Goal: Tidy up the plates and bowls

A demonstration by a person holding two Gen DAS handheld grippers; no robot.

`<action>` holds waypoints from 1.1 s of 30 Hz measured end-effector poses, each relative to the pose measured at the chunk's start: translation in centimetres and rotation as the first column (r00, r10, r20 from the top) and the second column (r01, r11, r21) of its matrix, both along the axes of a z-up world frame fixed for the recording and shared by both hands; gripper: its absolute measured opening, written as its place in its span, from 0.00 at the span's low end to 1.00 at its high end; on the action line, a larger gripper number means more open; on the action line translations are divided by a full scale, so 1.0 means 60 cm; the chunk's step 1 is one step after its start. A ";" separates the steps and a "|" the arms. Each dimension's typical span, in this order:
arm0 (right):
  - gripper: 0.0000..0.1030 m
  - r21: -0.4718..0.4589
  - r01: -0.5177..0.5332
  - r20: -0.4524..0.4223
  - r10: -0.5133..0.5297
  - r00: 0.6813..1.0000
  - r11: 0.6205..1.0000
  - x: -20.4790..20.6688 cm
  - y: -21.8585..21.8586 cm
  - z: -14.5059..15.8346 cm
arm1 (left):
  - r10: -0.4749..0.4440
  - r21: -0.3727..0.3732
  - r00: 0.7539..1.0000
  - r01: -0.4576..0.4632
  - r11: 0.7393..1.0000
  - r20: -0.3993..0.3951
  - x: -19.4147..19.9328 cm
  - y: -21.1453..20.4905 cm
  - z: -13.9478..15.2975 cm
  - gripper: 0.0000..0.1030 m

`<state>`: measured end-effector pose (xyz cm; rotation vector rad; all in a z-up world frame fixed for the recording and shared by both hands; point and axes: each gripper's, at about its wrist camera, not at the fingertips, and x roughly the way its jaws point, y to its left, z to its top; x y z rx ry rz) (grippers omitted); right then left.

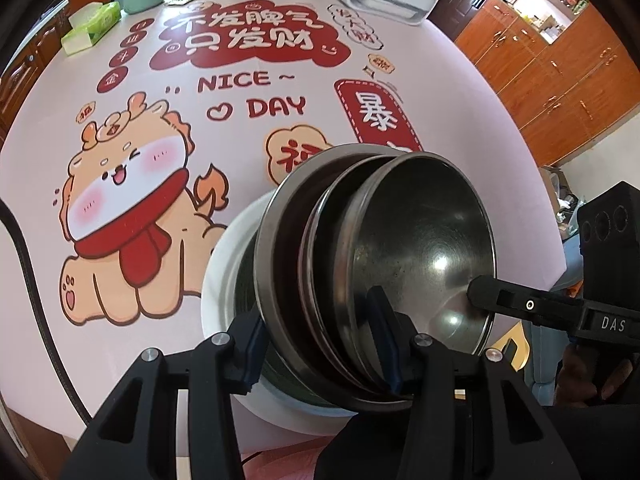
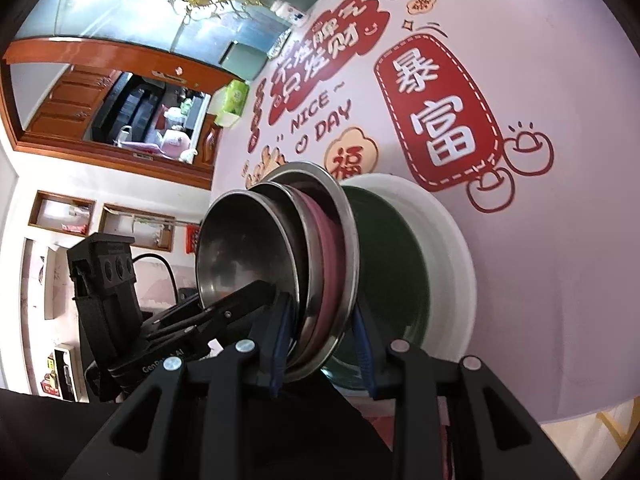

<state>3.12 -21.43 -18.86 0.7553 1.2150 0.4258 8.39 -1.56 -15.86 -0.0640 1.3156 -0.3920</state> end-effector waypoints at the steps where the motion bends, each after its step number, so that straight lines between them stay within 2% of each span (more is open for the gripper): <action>1: 0.28 -0.003 -0.008 -0.007 0.008 1.000 1.000 0.001 -0.001 -0.003 | 0.004 0.003 1.000 -0.004 1.000 -0.004 0.000 -0.001 -0.002 0.44; 7: 0.28 -0.023 -0.048 -0.031 0.047 0.998 0.999 0.009 0.002 -0.015 | 0.038 0.017 0.999 -0.037 0.999 -0.035 -0.001 -0.003 -0.016 0.44; 16: 0.31 -0.046 -0.054 -0.048 0.052 0.997 0.997 0.014 0.011 -0.019 | 0.060 0.027 0.996 -0.059 0.998 -0.063 0.000 0.002 -0.028 0.45; 21: 0.31 -0.048 -0.005 -0.049 0.003 0.999 0.999 0.011 0.016 -0.019 | 0.045 0.082 0.997 -0.040 0.996 -0.059 0.002 0.003 -0.036 0.45; 27: 0.31 -0.074 0.082 -0.026 -0.084 0.996 0.994 -0.006 0.018 -0.012 | 0.012 0.054 0.999 -0.010 0.999 -0.032 0.007 0.013 -0.024 0.45; 33: 0.31 -0.076 0.188 -0.001 -0.188 0.982 0.979 -0.033 0.015 -0.003 | -0.028 0.041 1.000 0.027 0.999 0.009 0.002 0.032 -0.006 0.52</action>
